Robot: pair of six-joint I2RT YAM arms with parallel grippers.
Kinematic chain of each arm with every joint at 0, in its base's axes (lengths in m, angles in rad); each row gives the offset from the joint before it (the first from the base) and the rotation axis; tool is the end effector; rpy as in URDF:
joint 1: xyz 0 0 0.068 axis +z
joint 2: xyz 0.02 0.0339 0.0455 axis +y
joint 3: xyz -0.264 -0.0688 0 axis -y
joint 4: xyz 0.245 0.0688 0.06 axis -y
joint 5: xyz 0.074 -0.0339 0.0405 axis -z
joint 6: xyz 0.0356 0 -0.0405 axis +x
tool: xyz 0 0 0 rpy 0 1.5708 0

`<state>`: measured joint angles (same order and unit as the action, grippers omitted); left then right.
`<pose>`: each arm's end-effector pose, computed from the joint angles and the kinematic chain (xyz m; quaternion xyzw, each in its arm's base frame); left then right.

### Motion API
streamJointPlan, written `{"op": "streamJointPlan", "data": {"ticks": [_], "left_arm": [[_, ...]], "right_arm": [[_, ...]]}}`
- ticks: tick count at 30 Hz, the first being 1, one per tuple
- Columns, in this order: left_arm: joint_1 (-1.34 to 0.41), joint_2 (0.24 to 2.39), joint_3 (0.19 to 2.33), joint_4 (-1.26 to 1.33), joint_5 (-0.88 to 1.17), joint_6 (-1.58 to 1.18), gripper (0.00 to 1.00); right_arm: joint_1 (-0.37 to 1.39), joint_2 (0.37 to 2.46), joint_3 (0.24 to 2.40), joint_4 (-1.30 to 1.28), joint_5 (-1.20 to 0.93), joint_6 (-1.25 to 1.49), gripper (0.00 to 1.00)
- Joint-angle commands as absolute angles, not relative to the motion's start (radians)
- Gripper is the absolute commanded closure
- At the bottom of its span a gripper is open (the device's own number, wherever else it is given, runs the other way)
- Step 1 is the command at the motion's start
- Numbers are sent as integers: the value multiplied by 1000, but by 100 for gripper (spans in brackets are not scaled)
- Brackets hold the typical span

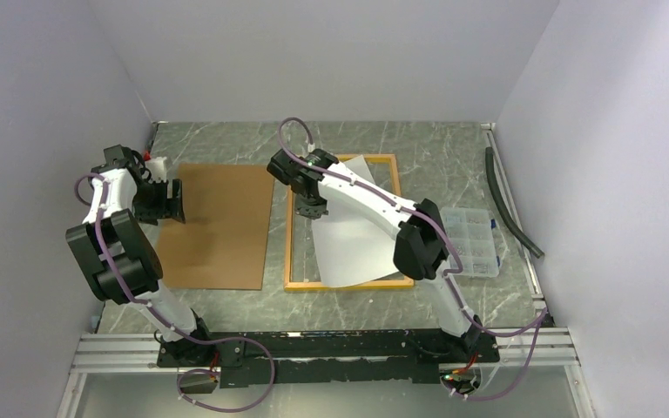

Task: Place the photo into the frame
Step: Turn over the photo from the photo frame.

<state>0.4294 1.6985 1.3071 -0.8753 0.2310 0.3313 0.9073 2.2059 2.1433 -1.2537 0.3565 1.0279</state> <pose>0.3085 0.1323 0.2337 -0.0307 0.9816 -0.0499 0.1820 0.2881 0.3484 0.2667 0.0813 0.9731 0.0031 0.2157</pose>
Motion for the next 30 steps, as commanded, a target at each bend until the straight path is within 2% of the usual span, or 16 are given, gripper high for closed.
{"op": "streamJointPlan", "data": {"ticks": [1,13,24,30], "left_arm": [[430,1658,1306,-861,239,347,19],[430,1668,1322,-876,247,359,20],[420,1679,1313,-869,241,351,19],[408,1680,1311,-867,234,348,19]], "right_arm": [[911,2163,2145,-1231,382,1154,100],[873,2152,2124,-1185,424,1266,100],[828,1991,1820,-1046,469,1347,100],[828,2074,1914,-1113,450,1310,100]]}}
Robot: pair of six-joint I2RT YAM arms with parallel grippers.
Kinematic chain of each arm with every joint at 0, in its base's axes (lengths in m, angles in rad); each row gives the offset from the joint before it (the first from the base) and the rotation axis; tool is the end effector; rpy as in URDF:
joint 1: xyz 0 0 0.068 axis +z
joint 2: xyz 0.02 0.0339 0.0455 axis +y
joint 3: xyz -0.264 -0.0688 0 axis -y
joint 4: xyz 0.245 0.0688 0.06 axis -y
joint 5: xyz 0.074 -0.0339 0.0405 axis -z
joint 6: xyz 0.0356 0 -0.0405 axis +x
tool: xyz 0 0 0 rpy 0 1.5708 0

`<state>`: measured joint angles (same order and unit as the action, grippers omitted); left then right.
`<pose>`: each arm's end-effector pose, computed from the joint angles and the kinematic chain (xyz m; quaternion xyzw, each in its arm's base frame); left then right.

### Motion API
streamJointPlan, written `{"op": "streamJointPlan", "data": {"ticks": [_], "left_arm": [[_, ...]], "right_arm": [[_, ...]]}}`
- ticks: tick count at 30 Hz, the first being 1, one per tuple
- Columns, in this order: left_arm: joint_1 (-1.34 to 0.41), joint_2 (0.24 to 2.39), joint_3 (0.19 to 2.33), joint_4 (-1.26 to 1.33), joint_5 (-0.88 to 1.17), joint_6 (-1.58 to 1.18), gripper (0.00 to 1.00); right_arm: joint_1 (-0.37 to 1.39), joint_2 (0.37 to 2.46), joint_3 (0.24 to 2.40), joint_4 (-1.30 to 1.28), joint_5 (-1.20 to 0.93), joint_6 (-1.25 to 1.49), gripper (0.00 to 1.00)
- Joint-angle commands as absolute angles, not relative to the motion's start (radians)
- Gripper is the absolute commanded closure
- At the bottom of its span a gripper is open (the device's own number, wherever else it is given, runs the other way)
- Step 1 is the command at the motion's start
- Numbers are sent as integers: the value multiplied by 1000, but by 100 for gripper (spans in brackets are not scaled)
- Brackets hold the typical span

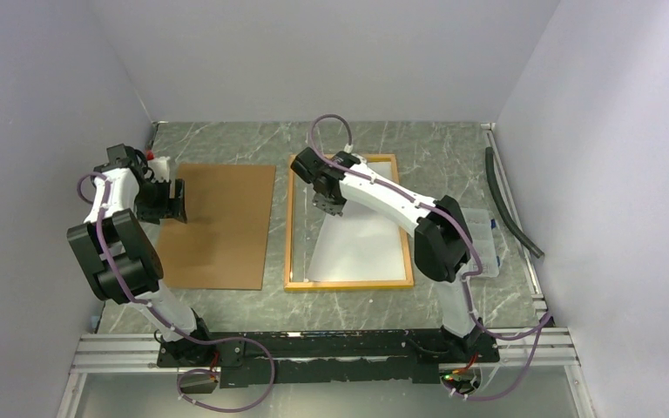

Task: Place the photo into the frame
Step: Turn over the photo from the photo frame.

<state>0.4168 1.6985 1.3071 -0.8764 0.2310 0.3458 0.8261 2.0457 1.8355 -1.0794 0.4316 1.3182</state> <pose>0.3100 0.1283 0.2336 -0.0175 0.9820 -0.0500 0.1815 0.2972 0.3005 0.2537 0.2647 0.9307 0.0188 0.2517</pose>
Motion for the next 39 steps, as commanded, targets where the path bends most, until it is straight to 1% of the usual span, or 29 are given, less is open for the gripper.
{"op": "streamJointPlan", "data": {"ticks": [1,8,13,17,24,29,30,31,34,37,39], "left_arm": [[408,1681,1311,-866,232,347,19],[406,1680,1293,-854,227,348,19],[407,1685,1294,-852,225,346,19],[407,1683,1296,-853,227,347,18],[407,1677,1290,-845,225,351,19],[407,1678,1295,-847,225,348,18],[407,1677,1296,-848,222,348,17],[407,1677,1299,-848,219,347,16],[407,1676,1301,-850,214,348,15],[407,1674,1303,-851,209,350,14],[407,1671,1305,-851,208,350,13]], "right_arm": [[828,2085,1928,-1125,451,1309,100],[826,2056,1878,-1051,452,1300,100],[824,2092,1919,-1042,428,1256,100],[826,2132,1966,-1084,416,1240,100],[828,2075,1858,-1002,424,1201,100],[837,2083,1858,-1004,416,1161,100],[841,2084,1854,-997,411,1150,96],[845,2079,1847,-981,407,1135,90],[859,2055,1823,-920,396,1093,66],[862,2051,1822,-894,380,1074,44],[861,2060,1842,-908,380,1069,36]]}}
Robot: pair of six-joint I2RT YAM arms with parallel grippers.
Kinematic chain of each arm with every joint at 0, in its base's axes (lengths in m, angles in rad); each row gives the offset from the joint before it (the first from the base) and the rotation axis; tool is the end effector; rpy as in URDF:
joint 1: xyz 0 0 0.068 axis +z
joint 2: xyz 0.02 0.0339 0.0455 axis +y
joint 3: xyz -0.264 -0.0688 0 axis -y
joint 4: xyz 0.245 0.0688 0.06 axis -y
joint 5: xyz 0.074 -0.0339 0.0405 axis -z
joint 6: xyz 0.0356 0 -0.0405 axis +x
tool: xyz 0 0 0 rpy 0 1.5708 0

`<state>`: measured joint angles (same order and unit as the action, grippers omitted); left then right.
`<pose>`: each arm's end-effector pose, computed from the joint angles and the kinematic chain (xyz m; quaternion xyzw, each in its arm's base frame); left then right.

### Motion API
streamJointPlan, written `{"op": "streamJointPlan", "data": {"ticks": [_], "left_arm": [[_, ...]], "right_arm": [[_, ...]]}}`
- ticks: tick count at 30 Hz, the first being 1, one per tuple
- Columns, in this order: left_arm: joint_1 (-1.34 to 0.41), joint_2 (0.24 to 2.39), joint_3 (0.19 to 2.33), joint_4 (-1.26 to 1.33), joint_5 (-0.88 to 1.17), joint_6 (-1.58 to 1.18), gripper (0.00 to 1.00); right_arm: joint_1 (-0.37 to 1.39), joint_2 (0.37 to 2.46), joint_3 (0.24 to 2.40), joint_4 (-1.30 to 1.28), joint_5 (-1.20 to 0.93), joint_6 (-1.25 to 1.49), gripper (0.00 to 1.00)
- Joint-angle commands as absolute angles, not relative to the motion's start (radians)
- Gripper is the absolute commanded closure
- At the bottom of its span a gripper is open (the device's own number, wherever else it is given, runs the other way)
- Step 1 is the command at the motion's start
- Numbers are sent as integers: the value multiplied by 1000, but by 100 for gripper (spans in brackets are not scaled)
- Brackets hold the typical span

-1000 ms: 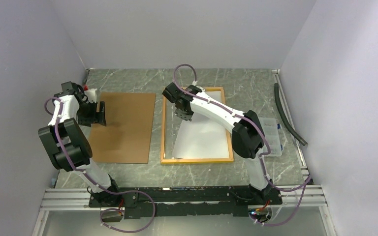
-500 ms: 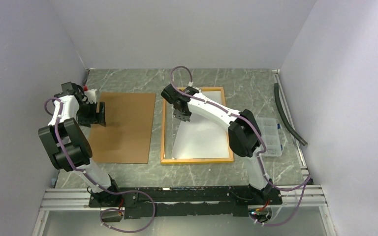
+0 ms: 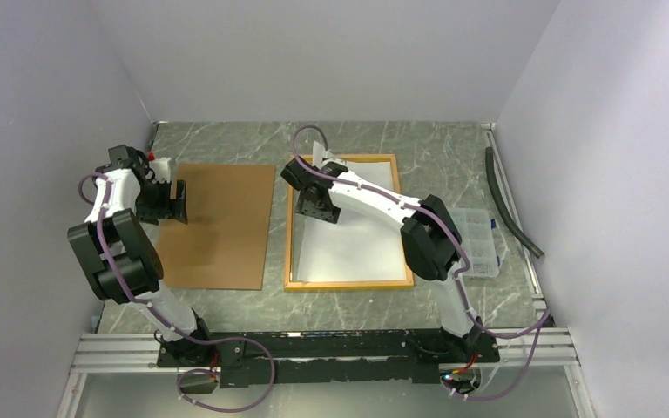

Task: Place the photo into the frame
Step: Turn over the photo from the photo frame.

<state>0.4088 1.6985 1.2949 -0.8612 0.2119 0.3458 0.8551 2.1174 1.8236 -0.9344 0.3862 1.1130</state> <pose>0.3106 0.1264 0.2306 -0.0148 0.9828 -0.0413 0.1794 0.3021 0.3270 0.2248 0.1568 0.9548 0.0346 0.2501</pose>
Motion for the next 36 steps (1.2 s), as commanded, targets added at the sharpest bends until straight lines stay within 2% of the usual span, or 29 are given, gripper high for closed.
{"op": "streamJointPlan", "data": {"ticks": [1,10,14,20,27,36], "left_arm": [[407,1670,1303,-849,207,350,13],[408,1676,1300,-847,201,348,13],[408,1675,1305,-845,191,347,6],[415,1679,1317,-852,182,352,6],[485,1718,1364,-858,172,373,6],[516,1758,1300,-760,66,405,20]], "right_arm": [[861,2065,1851,-913,379,1063,33],[861,2070,1892,-891,338,964,15],[861,2082,1937,-902,332,901,9],[862,2050,1925,-833,279,804,1],[910,2115,2001,-790,189,790,0],[993,2268,2124,-761,82,812,1]]}}
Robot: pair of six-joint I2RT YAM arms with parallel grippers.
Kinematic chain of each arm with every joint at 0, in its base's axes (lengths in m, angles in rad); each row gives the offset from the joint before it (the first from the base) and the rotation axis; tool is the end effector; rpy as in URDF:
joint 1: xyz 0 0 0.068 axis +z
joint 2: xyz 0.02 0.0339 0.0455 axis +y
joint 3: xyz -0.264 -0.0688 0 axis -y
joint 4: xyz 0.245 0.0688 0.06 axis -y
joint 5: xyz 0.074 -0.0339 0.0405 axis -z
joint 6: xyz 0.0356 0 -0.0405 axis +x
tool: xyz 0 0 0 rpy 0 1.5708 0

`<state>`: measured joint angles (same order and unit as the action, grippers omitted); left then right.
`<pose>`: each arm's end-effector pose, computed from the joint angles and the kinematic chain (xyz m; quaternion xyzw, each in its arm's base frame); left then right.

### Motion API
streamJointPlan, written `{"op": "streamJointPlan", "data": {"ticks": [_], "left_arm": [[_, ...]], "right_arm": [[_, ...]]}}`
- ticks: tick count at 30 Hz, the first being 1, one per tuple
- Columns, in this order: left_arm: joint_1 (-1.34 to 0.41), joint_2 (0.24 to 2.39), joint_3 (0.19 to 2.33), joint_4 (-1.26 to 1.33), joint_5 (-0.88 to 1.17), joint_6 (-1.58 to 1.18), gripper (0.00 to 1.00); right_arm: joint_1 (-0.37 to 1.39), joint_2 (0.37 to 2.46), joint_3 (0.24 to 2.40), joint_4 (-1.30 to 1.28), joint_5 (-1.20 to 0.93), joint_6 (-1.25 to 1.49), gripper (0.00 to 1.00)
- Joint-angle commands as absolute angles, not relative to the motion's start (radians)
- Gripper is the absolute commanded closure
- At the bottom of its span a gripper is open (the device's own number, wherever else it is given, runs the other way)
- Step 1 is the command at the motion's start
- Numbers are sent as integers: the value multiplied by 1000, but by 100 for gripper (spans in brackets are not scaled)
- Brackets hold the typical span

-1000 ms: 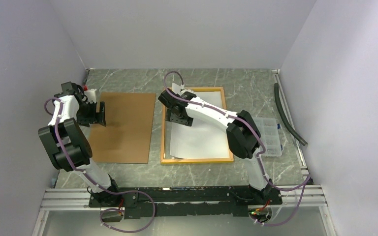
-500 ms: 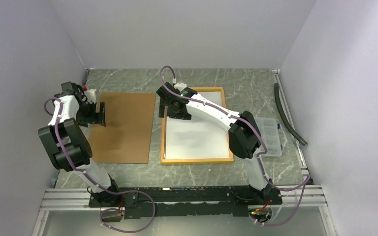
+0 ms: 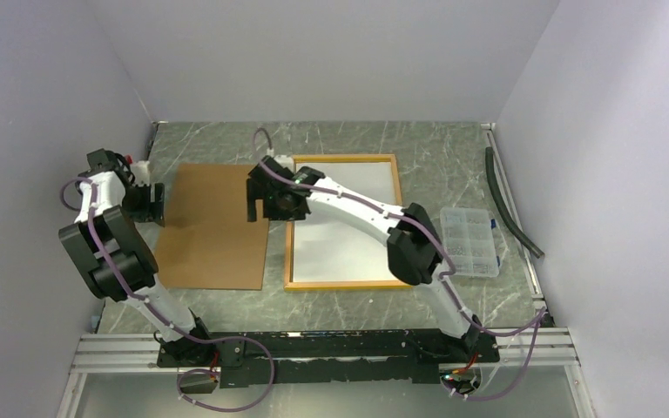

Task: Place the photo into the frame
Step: Turn over the photo from the photo frame, then turn over the photo frame item on the photo frame.

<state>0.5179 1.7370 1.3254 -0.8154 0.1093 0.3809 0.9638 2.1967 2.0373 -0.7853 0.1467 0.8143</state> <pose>0.3052 0.1694 0.2278 -0.0580 0.9821 0.0257 0.1772 0.2838 0.3996 0.2593 -0.0484 0.9479 0.1945 0.2477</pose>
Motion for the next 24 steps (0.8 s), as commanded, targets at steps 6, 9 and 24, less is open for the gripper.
{"op": "streamJointPlan", "data": {"ticks": [6,9,24], "left_arm": [[521,1807,1274,-656,-41,380,34],[530,1820,1281,-632,-57,367,39],[512,1933,1231,-581,-49,338,51]], "right_arm": [[988,2334,2146,-709,34,837,1],[980,2373,2170,-723,43,859,1],[953,2454,2152,-674,30,902,0]]}}
